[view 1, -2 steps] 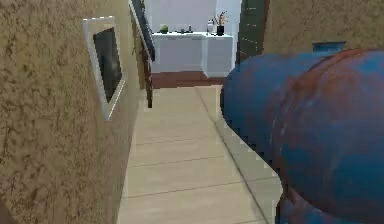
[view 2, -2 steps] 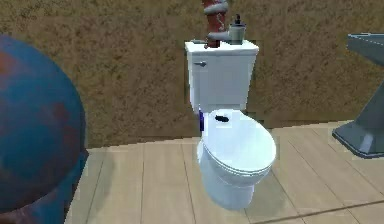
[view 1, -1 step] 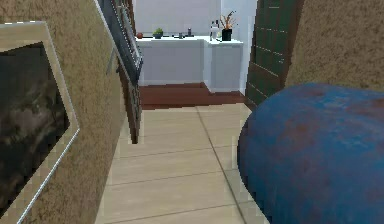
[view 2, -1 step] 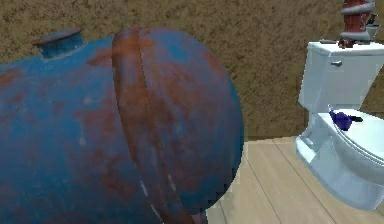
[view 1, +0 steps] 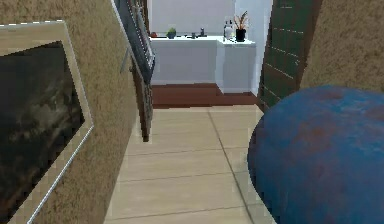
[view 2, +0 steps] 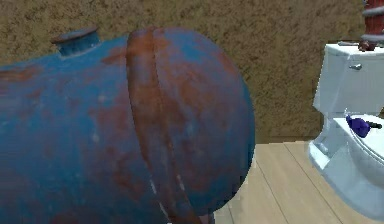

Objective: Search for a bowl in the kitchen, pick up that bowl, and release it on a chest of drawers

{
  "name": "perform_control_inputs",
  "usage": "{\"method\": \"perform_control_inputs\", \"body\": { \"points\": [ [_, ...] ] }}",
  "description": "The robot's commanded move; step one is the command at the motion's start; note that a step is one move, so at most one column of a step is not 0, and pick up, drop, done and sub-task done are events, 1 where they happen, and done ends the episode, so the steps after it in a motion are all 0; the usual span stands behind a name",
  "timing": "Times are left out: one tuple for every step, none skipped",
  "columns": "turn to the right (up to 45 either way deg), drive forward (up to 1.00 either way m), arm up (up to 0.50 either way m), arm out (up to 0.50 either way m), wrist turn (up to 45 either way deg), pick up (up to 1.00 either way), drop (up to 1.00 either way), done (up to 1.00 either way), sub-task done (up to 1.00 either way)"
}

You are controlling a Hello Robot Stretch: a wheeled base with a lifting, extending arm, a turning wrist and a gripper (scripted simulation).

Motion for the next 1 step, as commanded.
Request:
{"method": "perform_control_inputs", "body": {
  "points": [
    [0.0, 1.00, 0.00, 0.00, 0.0, 0.00, 0.00, 0.00, 0.00]
  ]
}}
